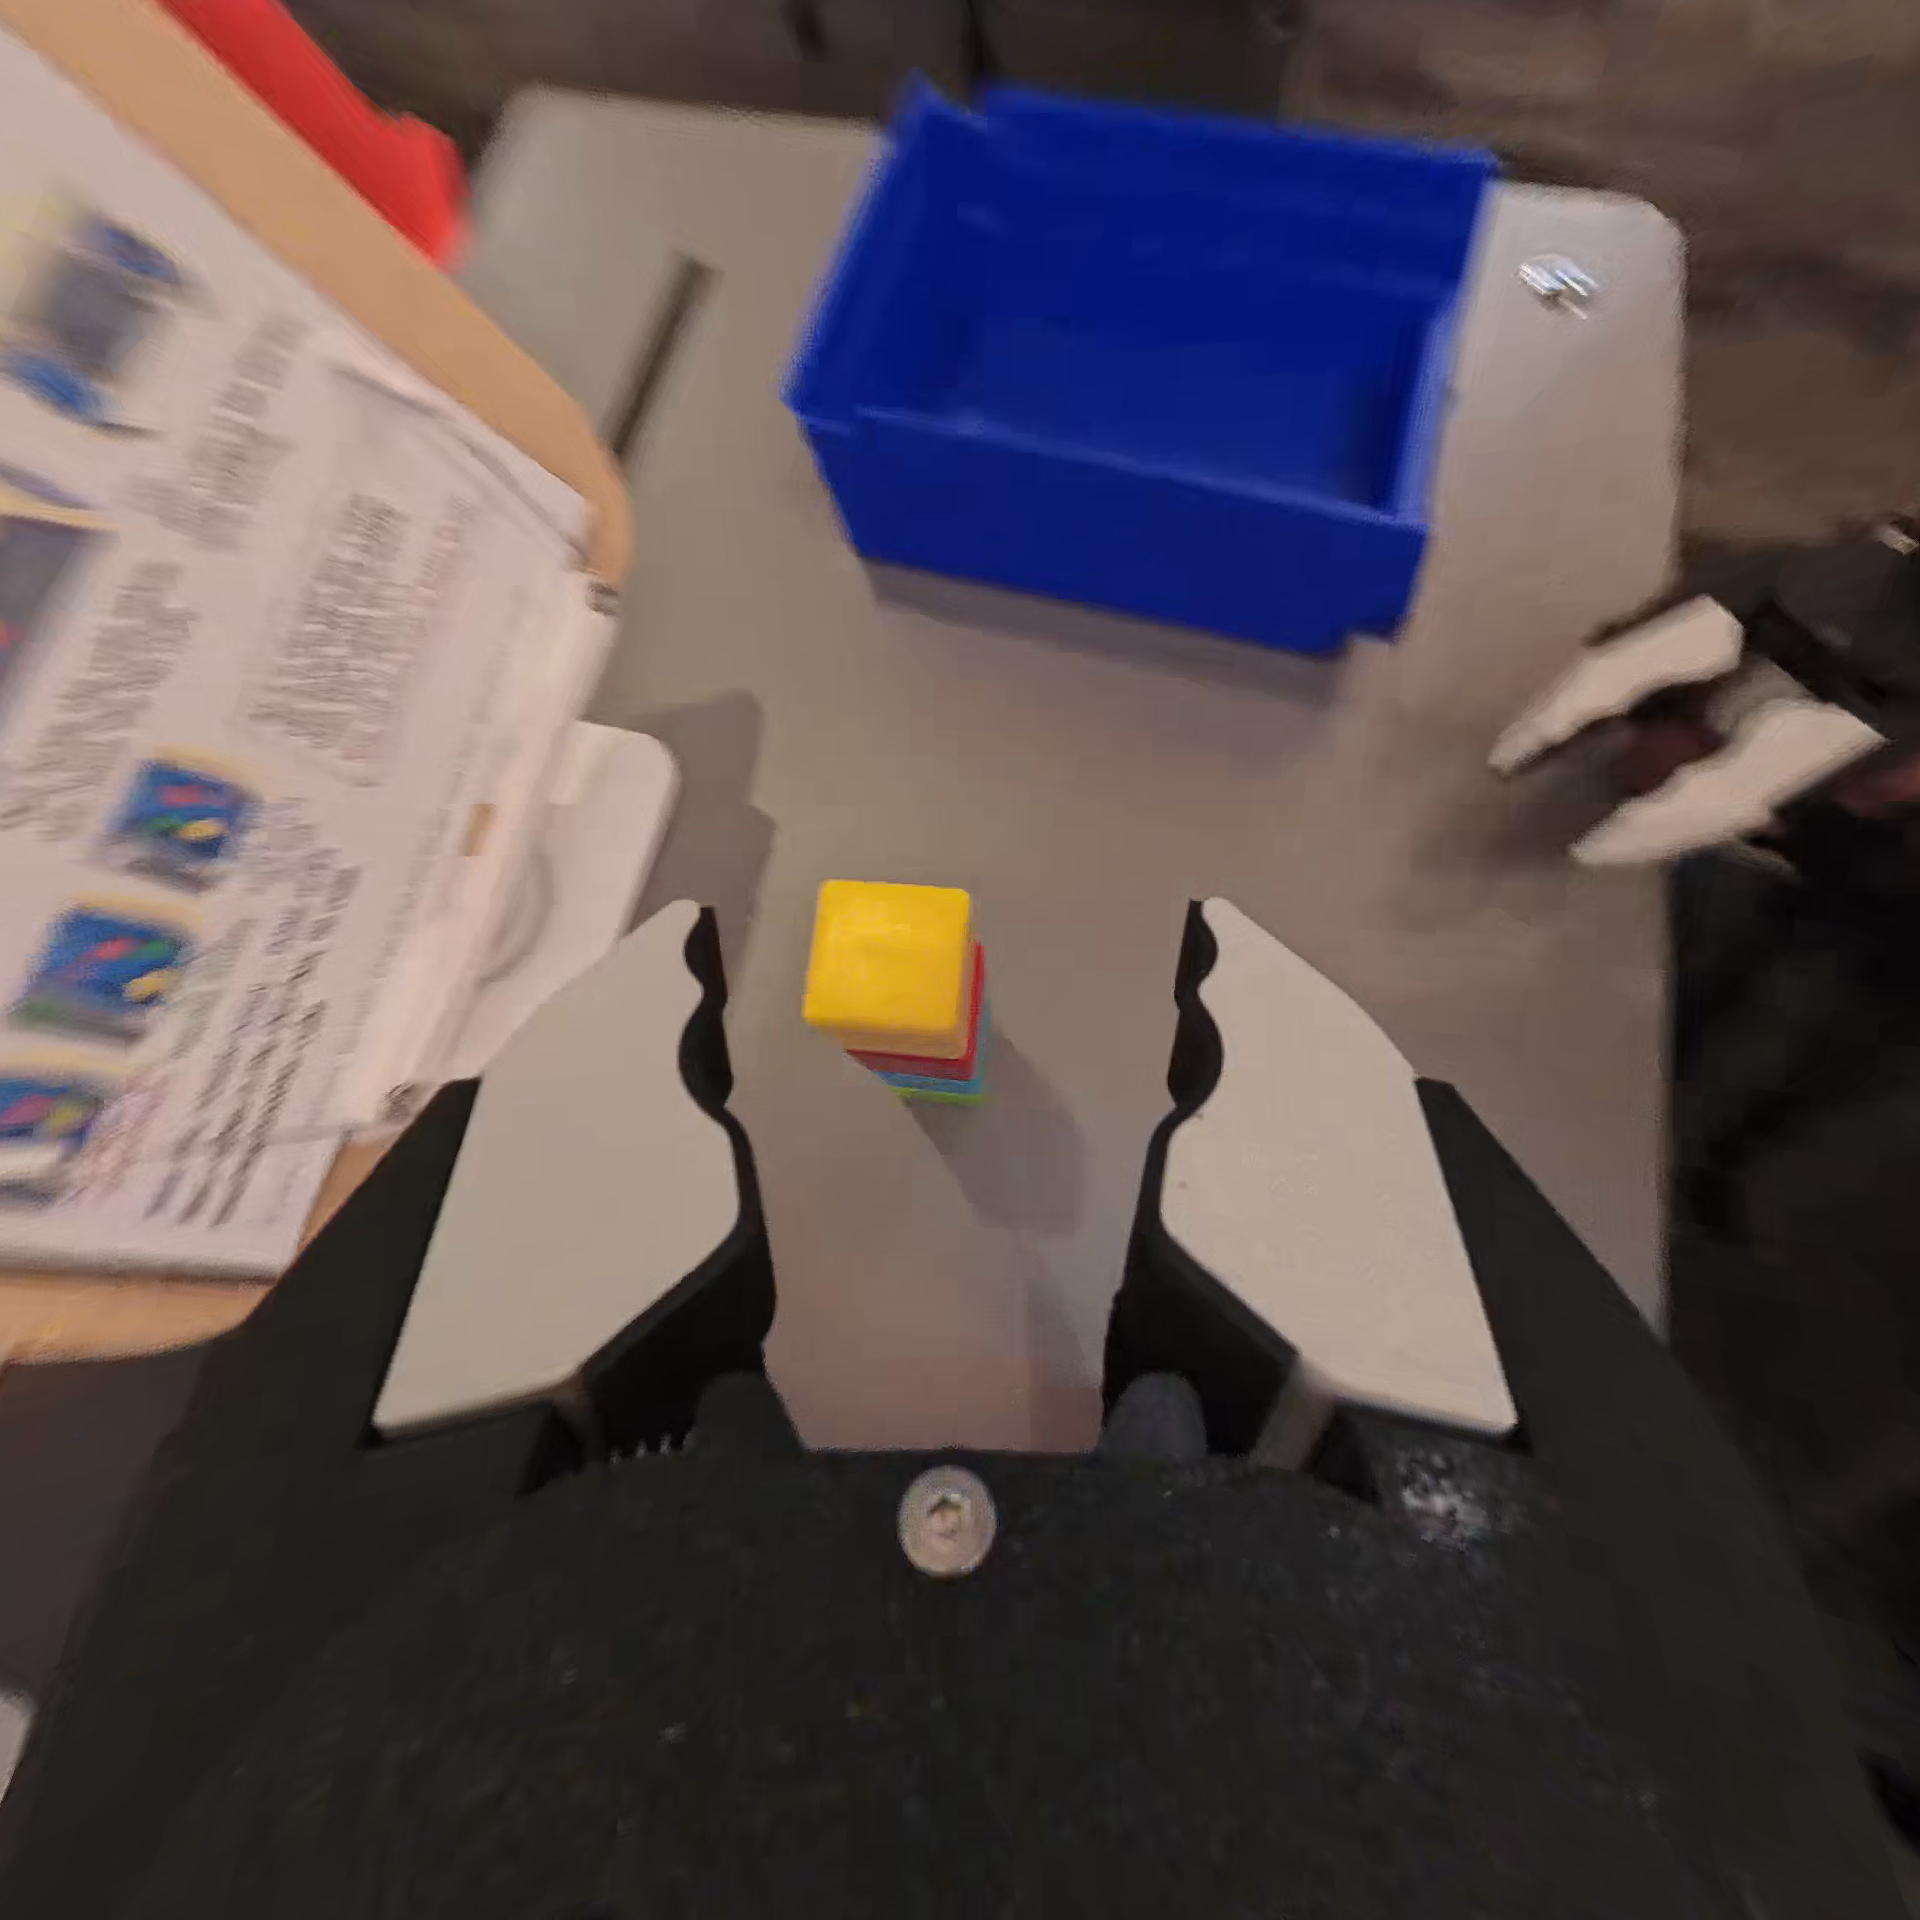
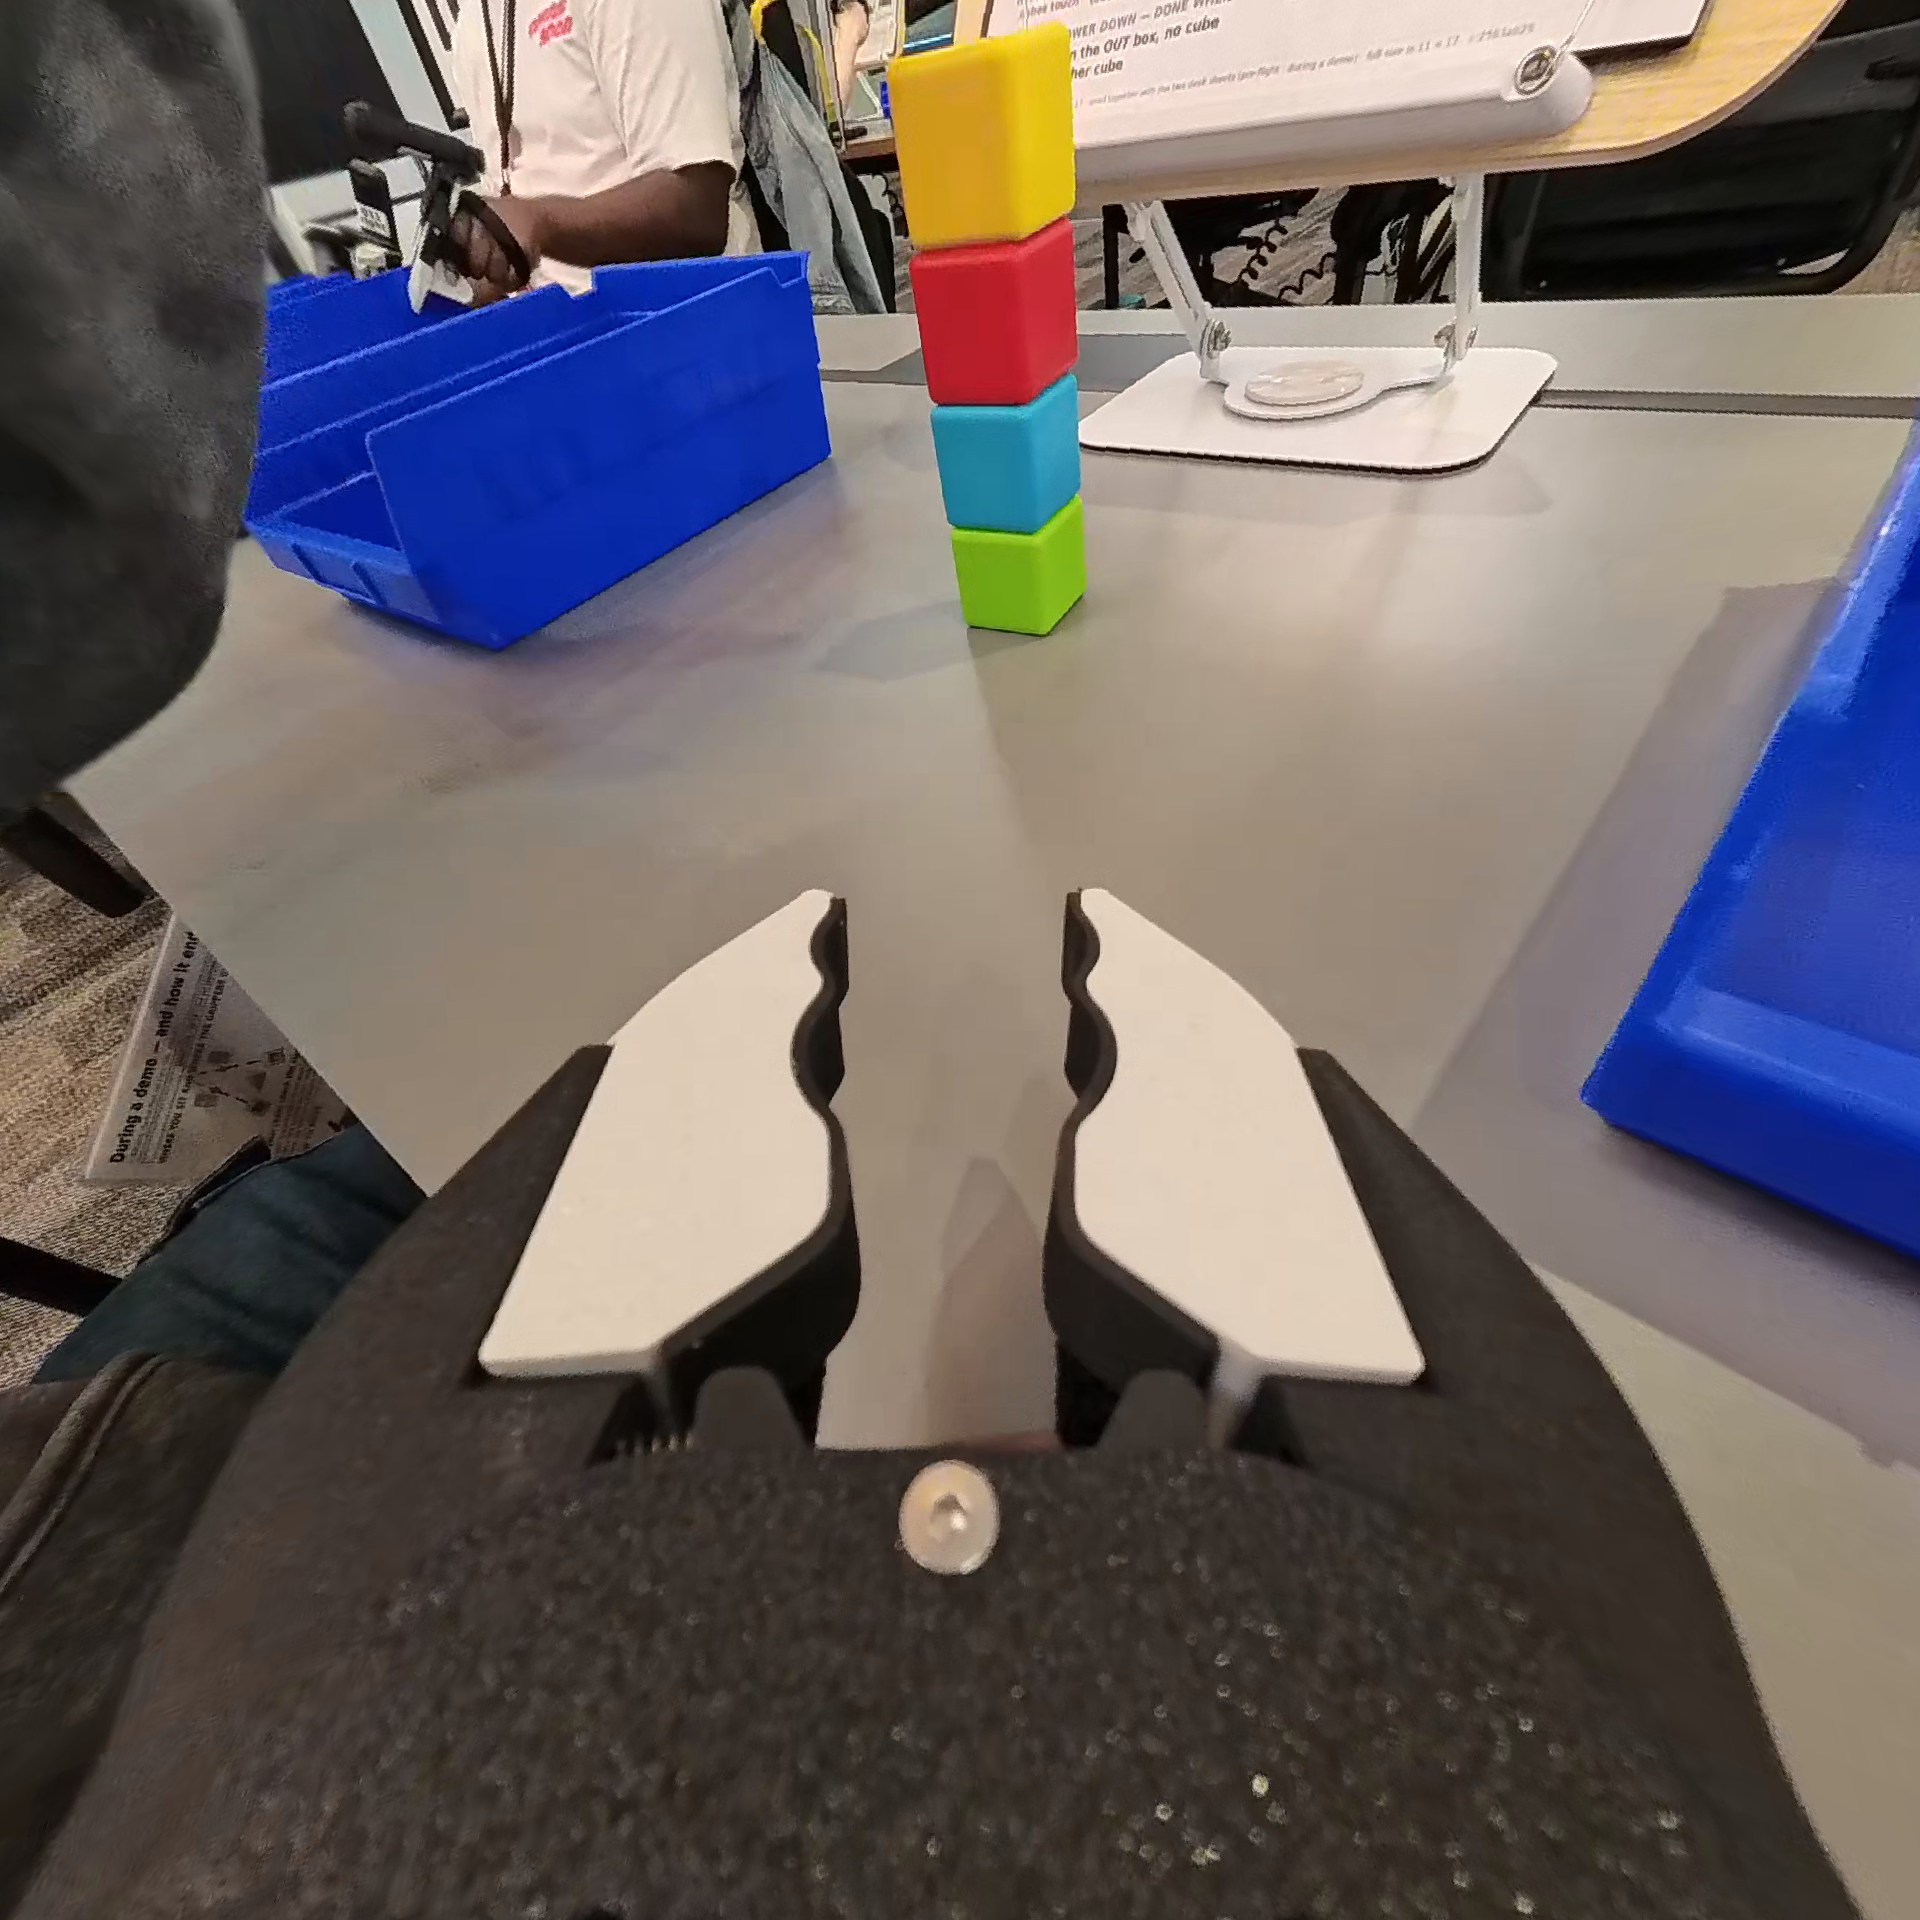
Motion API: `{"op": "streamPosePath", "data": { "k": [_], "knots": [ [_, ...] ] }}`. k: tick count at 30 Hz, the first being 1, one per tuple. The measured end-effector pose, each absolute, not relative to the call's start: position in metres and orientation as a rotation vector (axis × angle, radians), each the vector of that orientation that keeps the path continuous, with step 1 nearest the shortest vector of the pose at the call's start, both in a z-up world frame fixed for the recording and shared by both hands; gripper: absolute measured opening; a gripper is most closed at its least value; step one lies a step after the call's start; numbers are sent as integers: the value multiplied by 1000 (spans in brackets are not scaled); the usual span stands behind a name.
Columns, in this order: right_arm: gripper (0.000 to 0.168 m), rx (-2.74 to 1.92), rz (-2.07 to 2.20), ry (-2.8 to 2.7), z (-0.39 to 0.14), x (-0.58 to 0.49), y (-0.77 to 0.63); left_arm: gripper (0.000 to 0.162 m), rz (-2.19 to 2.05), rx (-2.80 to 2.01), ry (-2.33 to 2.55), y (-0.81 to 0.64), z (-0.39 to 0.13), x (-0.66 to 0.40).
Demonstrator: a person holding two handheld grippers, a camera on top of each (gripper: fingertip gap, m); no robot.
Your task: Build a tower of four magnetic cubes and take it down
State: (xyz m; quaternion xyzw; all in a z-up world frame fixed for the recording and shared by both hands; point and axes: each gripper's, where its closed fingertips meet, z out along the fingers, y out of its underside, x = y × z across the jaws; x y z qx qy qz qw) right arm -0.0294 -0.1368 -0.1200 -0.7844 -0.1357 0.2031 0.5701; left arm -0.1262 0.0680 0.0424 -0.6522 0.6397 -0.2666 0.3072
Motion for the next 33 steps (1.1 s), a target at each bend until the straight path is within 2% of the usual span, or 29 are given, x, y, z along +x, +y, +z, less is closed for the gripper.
{"op": "streamPosePath", "data": {
  "k": [2, 4, 6, 10, 15, 17, 24, 30, 33],
  "knots": [
    [40, -1843, 478, -313, -120, -29, -137, 81, -623, -1712, 1488, 61, 47, -144],
    [40, -1843, 478, -313, -120, -29, -137, 73, -594, -1736, 1383, 35, 30, -164],
    [40, -1844, 472, -317, -120, -29, -137, 79, -586, -1728, 1285, 4, 7, -183],
    [40, -1848, 452, -326, -121, -30, -136, 80, -591, -1703, 941, -43, -38, -223],
    [39, -1848, 424, -338, -122, -31, -137, 73, -558, -1693, 606, -81, -79, -268],
    [39, -1857, 407, -348, -124, -31, -136, 63, -584, -1732, 533, -89, -93, -275],
    [39, -1869, 353, -384, -127, -36, -137, 70, -689, -1718, 523, -87, -97, -280],
    [39, -1875, 368, -376, -129, -35, -137, 67, -785, -1689, 627, -93, -98, -262],
    [39, -1873, 382, -367, -129, -35, -137, 68, -903, -1543, 704, -87, -77, -244]
  ]
}}
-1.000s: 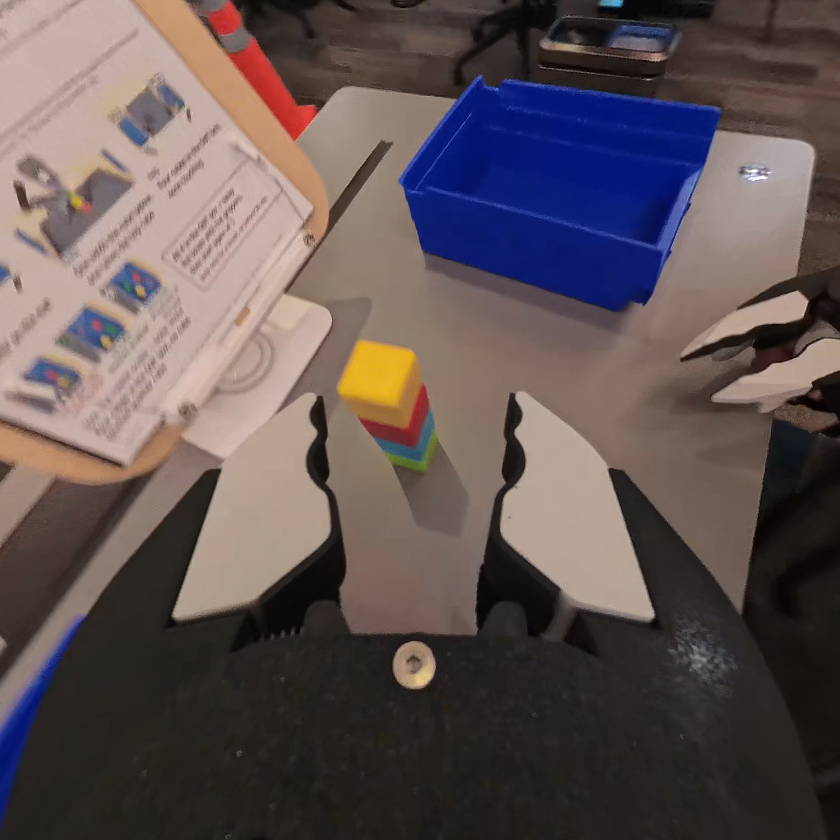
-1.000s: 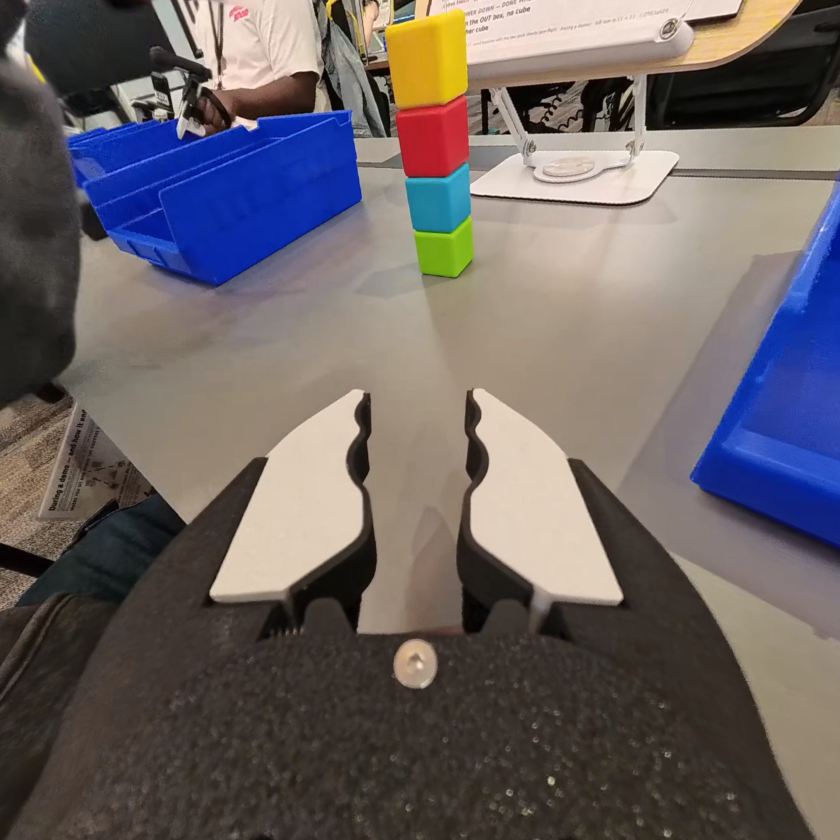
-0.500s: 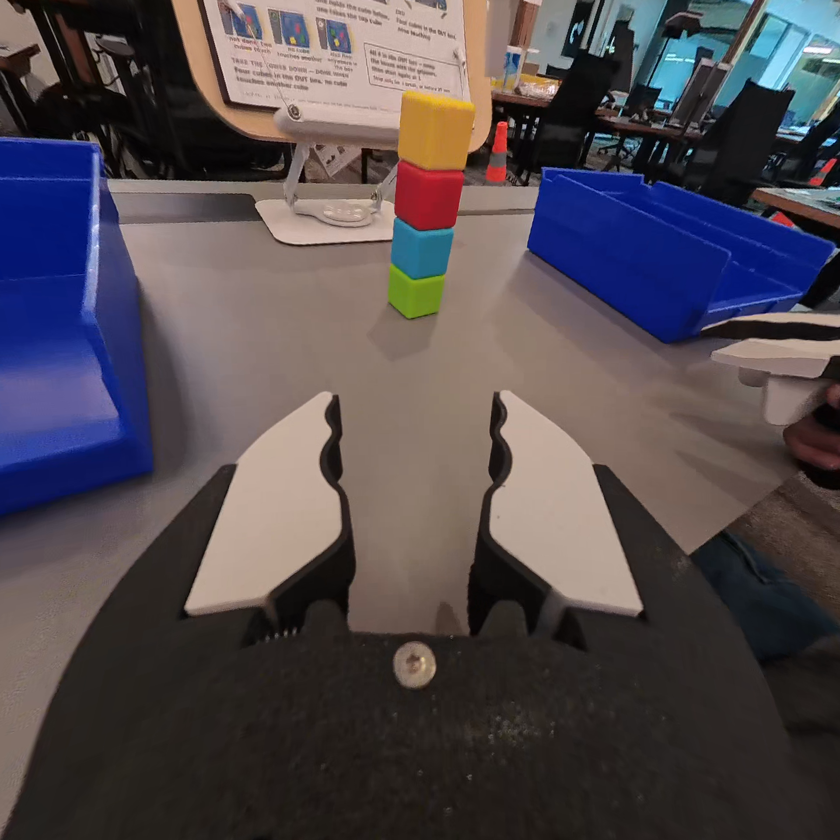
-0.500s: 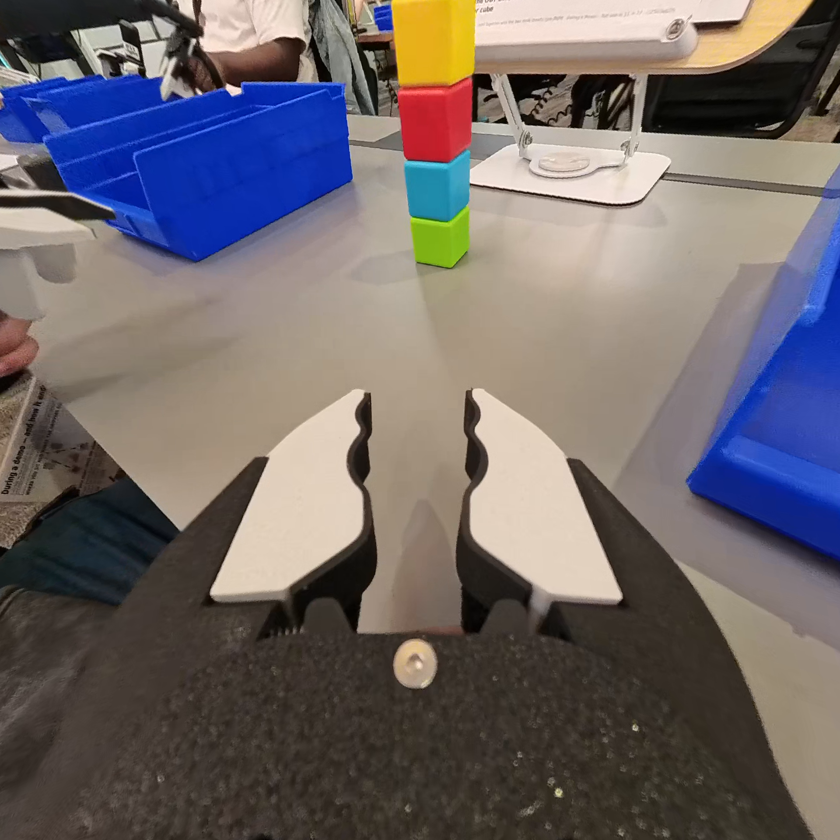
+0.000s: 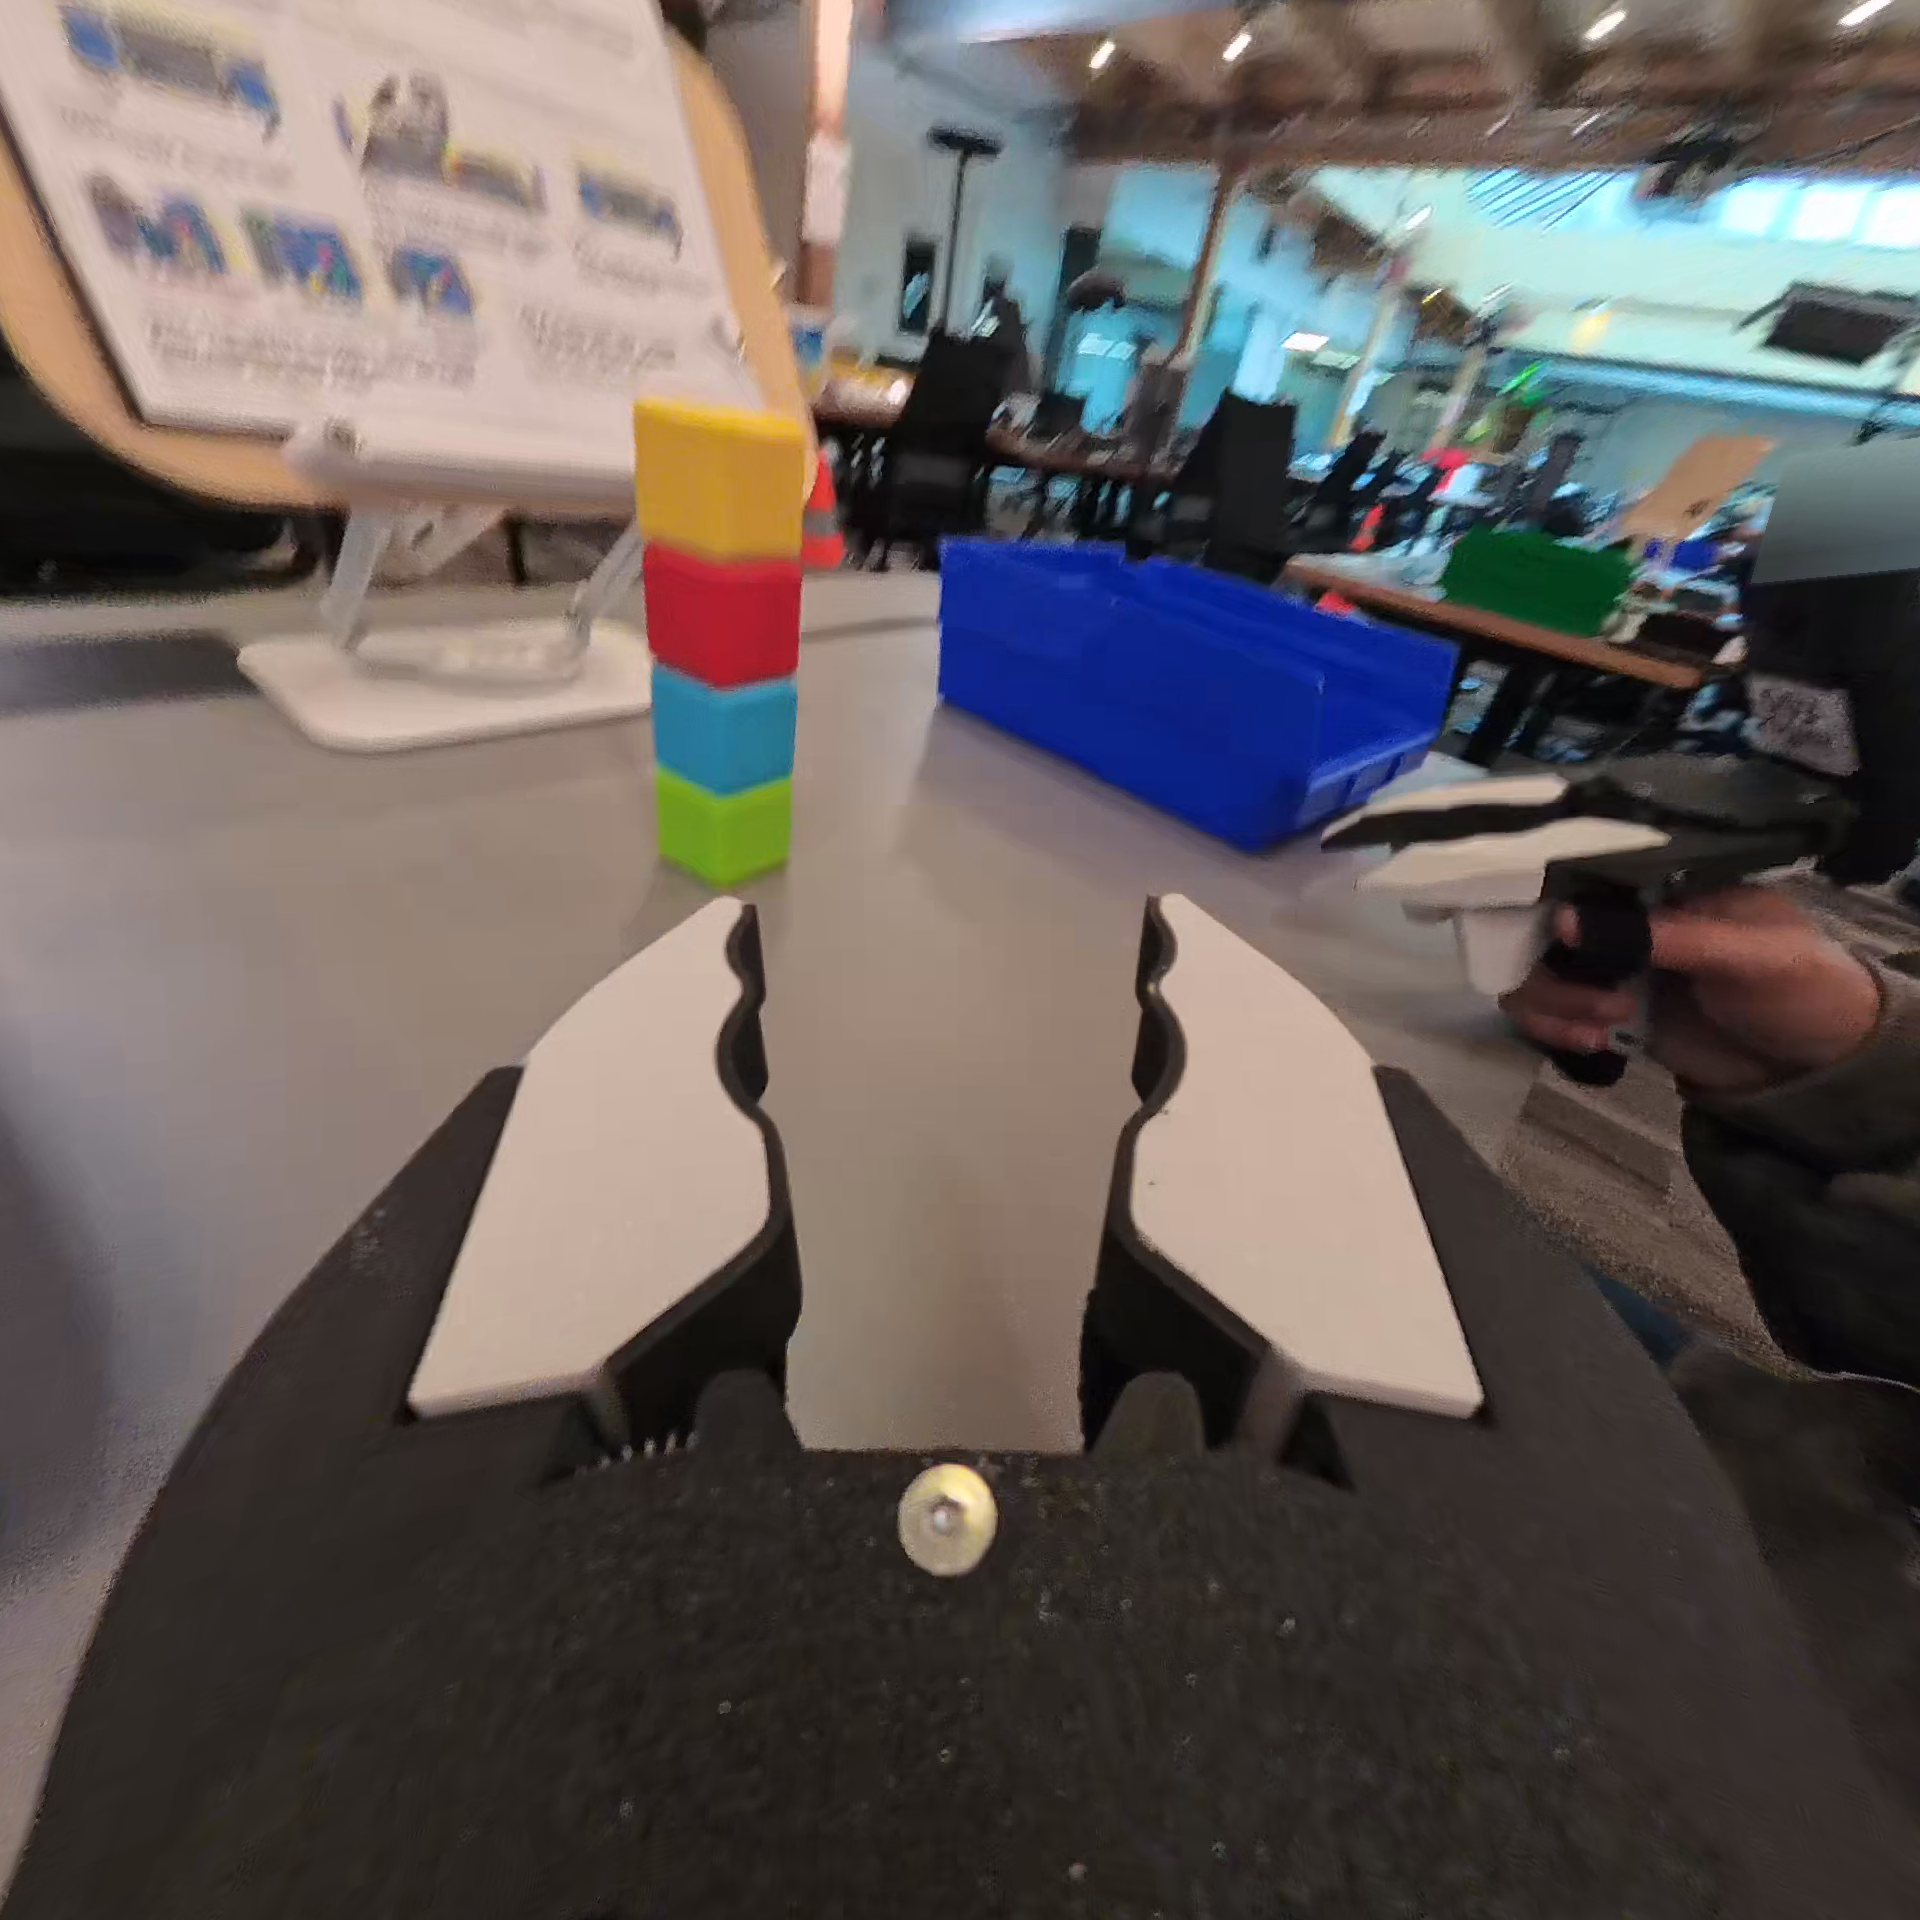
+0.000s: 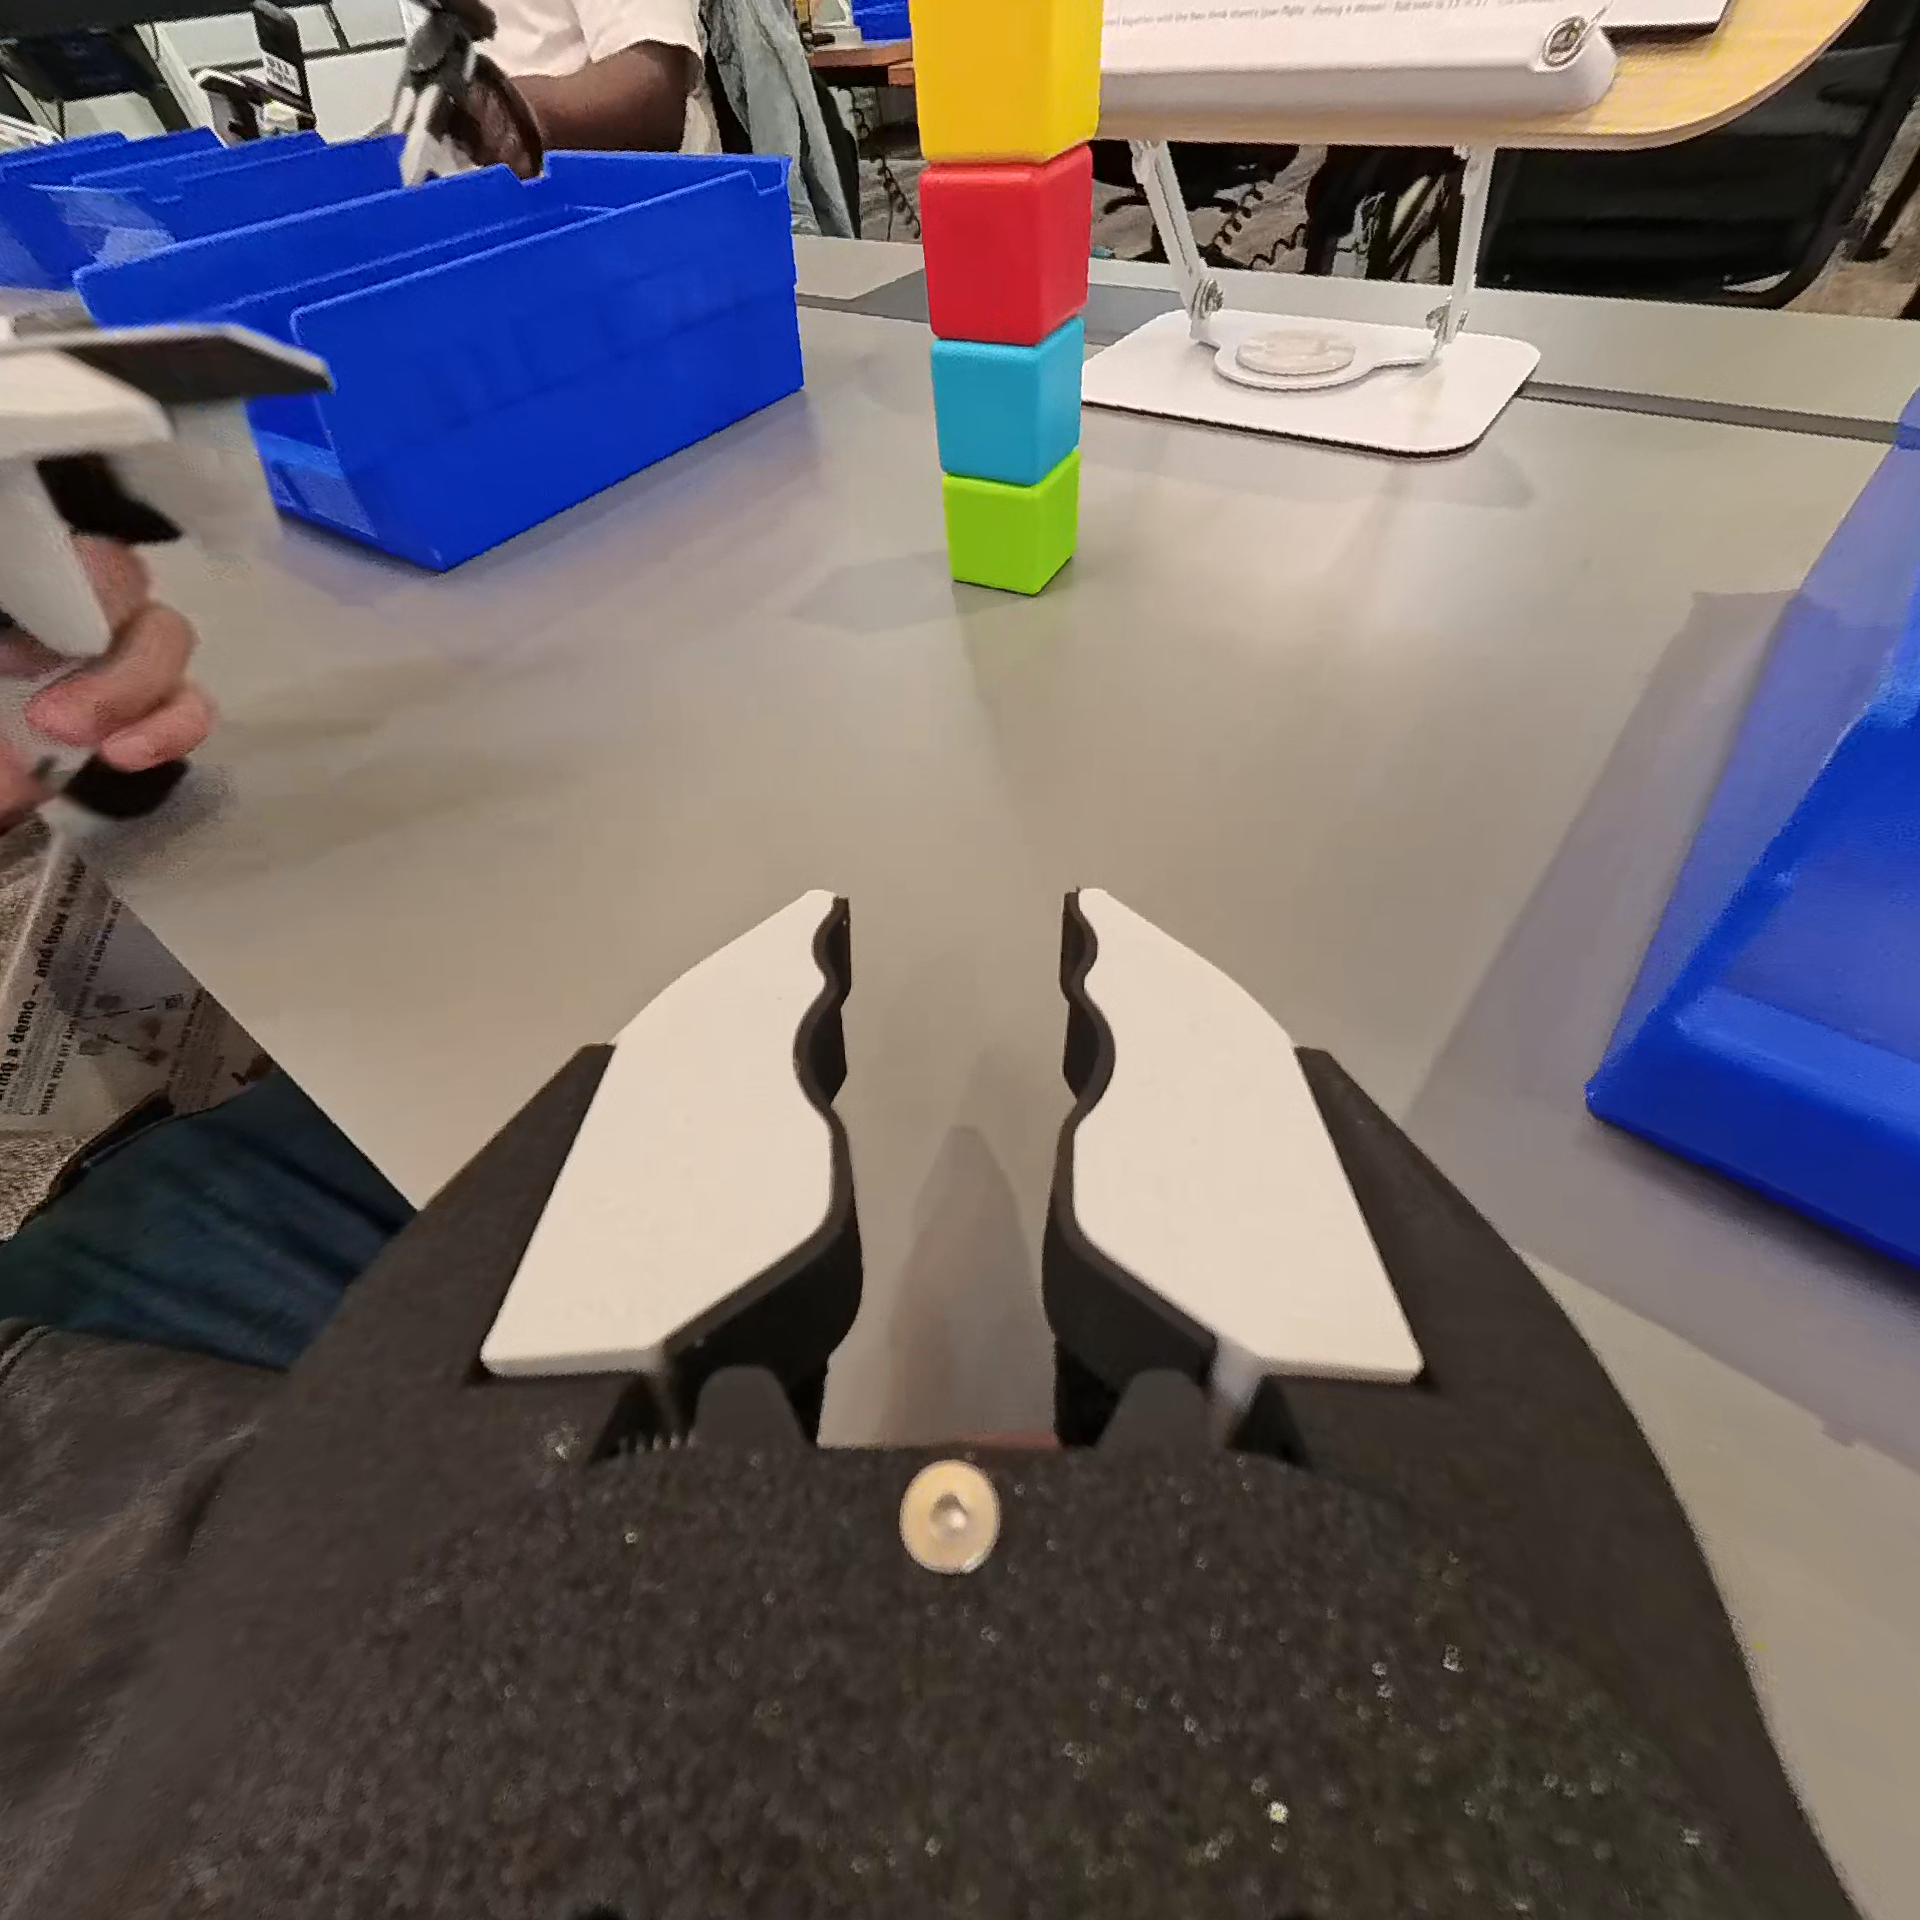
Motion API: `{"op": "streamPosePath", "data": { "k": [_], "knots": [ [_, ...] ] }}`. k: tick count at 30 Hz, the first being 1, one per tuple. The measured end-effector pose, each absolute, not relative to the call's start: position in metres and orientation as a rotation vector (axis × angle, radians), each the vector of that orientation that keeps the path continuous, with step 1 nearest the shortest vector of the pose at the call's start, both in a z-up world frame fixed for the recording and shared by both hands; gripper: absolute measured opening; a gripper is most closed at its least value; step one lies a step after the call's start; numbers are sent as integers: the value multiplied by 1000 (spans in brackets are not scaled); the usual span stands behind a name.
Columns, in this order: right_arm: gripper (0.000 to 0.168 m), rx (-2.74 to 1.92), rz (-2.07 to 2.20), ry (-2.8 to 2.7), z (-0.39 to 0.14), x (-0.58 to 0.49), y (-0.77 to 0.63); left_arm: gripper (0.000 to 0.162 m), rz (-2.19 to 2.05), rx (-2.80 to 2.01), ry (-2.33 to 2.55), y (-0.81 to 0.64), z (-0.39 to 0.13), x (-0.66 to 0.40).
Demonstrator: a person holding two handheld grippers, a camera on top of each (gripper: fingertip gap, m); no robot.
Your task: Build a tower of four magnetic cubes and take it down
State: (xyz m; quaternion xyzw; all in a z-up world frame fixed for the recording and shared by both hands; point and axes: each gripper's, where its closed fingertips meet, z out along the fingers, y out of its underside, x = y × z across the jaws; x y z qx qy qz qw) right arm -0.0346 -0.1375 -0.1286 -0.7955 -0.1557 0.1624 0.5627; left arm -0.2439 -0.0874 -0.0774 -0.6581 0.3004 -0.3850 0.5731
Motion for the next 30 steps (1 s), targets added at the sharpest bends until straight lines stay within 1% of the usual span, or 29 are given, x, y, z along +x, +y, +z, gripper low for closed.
{"op": "streamPosePath", "data": {
  "k": [1, 3, 5, 9, 12, 15, 18, 22, 26, 27, 29, 30],
  "knots": [
    [39, -1872, 386, -365, -128, -34, -137, 68, -931, -1491, 718, -80, -67, -240],
    [39, -1876, 392, -365, -129, -35, -137, 74, -1031, -1378, 763, -65, -47, -226],
    [39, -1886, 395, -372, -130, -36, -137, 70, -1096, -1315, 844, -45, -39, -207],
    [38, -1894, 405, -377, -131, -37, -136, 74, -1113, -1341, 954, 11, -55, -170],
    [38, -1891, 415, -372, -130, -36, -137, 73, -1152, -1346, 940, 48, -58, -155],
    [38, -1887, 430, -363, -130, -35, -137, 76, -1079, -1376, 994, 76, -67, -142],
    [38, -1899, 454, -356, -131, -35, -136, 84, -1045, -1400, 1062, 93, -80, -130],
    [36, -1914, 471, -353, -132, -36, -135, 86, -1148, -1347, 1159, 88, -82, -115],
    [36, -1918, 467, -361, -133, -36, -136, 83, -1177, -1311, 1207, 92, -80, -105],
    [36, -1917, 466, -363, -133, -37, -136, 77, -1188, -1315, 1239, 91, -84, -102],
    [36, -1920, 466, -363, -134, -37, -136, 54, -1207, -1319, 1309, 86, -92, -97],
    [36, -1923, 468, -361, -134, -37, -135, 54, -1220, -1310, 1331, 83, -93, -96]
  ]
}}
